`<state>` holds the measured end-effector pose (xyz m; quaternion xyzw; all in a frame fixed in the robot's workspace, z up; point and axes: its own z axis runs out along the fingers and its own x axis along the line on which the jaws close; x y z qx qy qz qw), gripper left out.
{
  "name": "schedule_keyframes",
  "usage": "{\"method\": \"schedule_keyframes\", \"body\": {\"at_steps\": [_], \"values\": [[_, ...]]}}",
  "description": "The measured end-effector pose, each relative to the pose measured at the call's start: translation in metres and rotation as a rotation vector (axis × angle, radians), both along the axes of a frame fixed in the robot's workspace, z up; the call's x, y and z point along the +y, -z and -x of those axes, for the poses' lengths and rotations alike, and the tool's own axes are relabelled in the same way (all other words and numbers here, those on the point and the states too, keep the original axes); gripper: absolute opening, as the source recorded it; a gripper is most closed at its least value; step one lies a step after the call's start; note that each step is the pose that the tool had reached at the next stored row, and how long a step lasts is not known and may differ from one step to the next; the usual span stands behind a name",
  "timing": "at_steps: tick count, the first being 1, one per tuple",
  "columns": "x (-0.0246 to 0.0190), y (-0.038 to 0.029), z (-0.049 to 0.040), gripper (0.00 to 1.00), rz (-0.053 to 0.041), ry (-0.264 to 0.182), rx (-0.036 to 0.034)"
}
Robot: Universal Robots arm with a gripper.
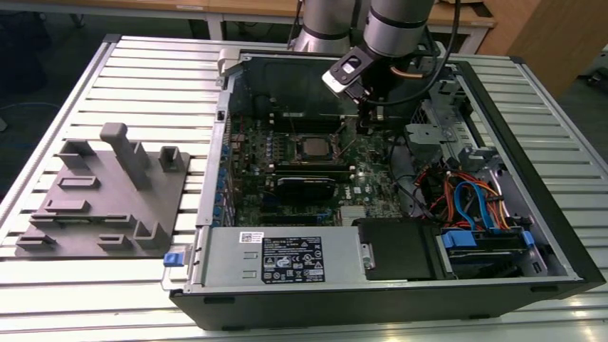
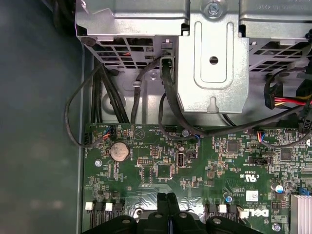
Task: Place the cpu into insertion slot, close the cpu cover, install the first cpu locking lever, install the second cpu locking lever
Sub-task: 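Close the cpu cover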
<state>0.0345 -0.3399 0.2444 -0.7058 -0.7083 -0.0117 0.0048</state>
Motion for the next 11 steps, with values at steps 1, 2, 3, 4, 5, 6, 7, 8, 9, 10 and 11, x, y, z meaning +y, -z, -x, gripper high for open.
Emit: {"method": "schedule_keyframes", "body": {"at_steps": [1,2,3,4,5,6,7,8,9,10,11], "values": [[0.0000,0.0000,0.0004,0.10,0.0000,0.000,0.0000],[0.0000,0.0000,0.0007,0.10,-0.0001,0.000,0.0000],[0.0000,0.0000,0.0012,0.10,-0.0001,0.000,0.0000],[0.0000,0.0000,0.0017,0.10,0.0000,0.000,0.0000],[0.0000,0.0000,0.0021,0.10,0.0000,0.000,0.0000],[0.0000,0.0000,0.0023,0.10,0.0000,0.000,0.0000],[0.0000,0.0000,0.0026,0.10,0.0000,0.000,0.0000],[0.0000,0.0000,0.0028,0.10,0.0000,0.000,0.0000],[0.0000,0.0000,0.0030,0.10,0.0000,0.000,0.0000],[0.0000,0.0000,0.0034,0.10,0.0000,0.000,0.0000],[0.0000,0.0000,0.0043,0.10,0.0000,0.000,0.0000]]}}
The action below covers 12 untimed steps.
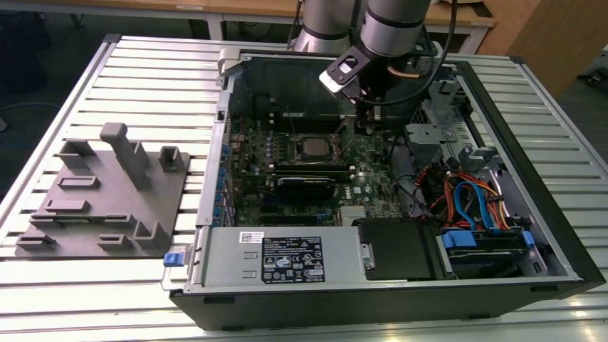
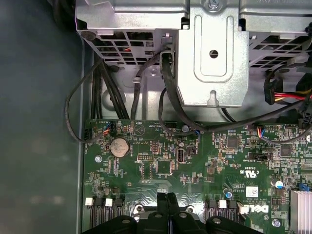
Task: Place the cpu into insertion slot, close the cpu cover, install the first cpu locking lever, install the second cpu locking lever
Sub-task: 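Close the cpu cover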
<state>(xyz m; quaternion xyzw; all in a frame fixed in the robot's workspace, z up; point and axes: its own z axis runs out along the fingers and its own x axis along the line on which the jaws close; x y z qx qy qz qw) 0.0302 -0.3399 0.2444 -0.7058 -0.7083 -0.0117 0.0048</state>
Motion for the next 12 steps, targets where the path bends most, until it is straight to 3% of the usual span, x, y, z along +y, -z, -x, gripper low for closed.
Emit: {"method": "schedule_keyframes", "body": {"at_steps": [12], "values": [[0.0000,0.0000,0.0033,0.10,0.0000,0.000,0.0000]]}}
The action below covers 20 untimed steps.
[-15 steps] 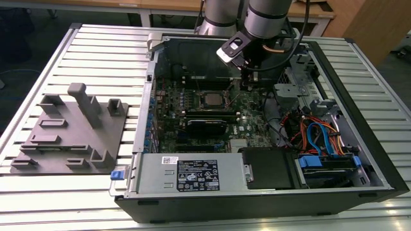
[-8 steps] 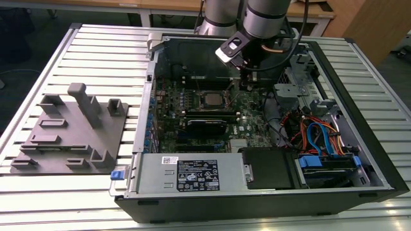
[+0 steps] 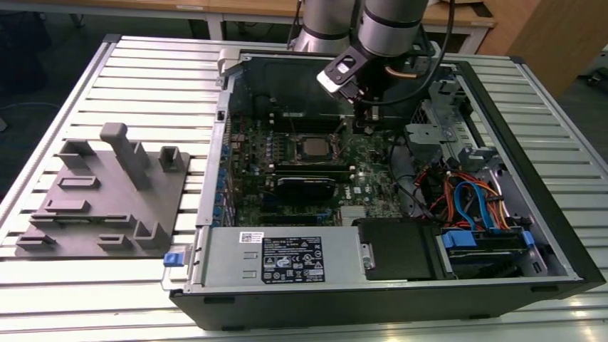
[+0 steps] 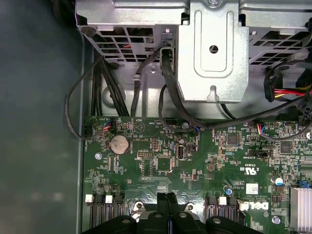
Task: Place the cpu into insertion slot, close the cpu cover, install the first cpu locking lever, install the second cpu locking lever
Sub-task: 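Close the cpu cover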
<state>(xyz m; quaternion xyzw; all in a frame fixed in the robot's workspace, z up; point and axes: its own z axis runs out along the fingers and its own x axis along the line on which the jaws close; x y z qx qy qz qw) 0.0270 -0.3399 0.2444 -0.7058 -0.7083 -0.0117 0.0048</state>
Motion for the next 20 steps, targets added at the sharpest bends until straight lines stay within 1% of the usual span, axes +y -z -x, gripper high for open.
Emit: {"method": "schedule_keyframes", "body": {"at_steps": [20], "values": [[0.0000,0.0000,0.0015,0.10,0.0000,0.000,0.0000]]}}
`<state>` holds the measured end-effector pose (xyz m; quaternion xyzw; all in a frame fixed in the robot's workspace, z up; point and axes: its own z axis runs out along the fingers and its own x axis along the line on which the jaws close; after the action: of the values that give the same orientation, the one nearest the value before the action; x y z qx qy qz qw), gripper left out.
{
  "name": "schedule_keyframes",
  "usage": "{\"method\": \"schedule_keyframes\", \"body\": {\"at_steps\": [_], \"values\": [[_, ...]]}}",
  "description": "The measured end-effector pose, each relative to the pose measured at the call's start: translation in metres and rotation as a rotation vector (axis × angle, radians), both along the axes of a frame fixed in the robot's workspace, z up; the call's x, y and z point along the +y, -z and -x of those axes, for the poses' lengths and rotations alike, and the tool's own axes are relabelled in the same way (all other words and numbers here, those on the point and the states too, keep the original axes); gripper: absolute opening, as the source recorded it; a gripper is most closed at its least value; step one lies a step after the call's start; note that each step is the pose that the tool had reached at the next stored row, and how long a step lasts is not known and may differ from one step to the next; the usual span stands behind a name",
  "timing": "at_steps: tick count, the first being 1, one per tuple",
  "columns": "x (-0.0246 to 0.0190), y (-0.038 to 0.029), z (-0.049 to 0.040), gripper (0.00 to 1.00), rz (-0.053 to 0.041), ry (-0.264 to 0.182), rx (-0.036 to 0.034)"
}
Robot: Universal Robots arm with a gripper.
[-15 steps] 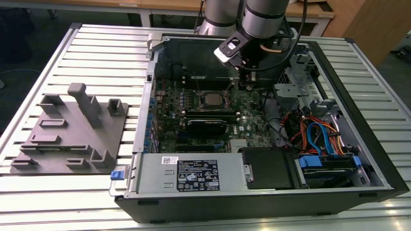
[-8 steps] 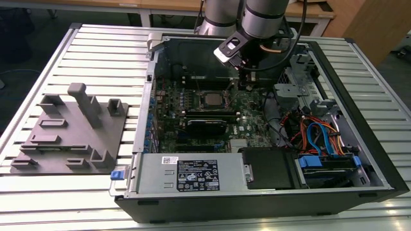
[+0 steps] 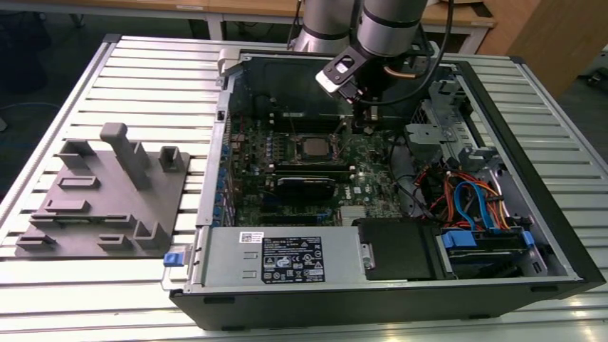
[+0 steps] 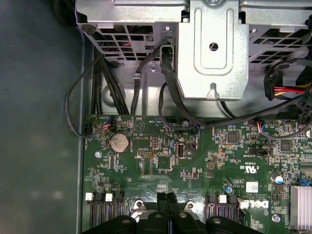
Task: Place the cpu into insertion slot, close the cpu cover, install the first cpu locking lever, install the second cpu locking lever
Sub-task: 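Close the cpu cover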
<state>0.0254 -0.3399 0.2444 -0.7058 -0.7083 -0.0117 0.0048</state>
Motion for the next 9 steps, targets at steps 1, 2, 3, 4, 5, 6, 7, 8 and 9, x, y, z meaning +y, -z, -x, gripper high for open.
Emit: {"method": "schedule_keyframes", "body": {"at_steps": [1,2,3,4,5,6,7,8,9], "values": [[0.0000,0.0000,0.0000,0.10,0.0000,0.000,0.0000],[0.0000,0.0000,0.0000,0.10,0.0000,0.000,0.0000],[0.0000,0.0000,0.0002,0.10,0.0000,0.000,0.0000],[0.0000,0.0000,0.0003,0.10,0.0000,0.000,0.0000],[0.0000,0.0000,0.0003,0.10,0.0000,0.000,0.0000],[0.0000,0.0000,0.0004,0.10,0.0000,0.000,0.0000],[0.0000,0.0000,0.0005,0.10,-0.0001,0.000,0.0000],[0.0000,0.0000,0.0006,0.10,0.0000,0.000,0.0000],[0.0000,0.0000,0.0008,0.10,0.0000,0.000,0.0000]]}}
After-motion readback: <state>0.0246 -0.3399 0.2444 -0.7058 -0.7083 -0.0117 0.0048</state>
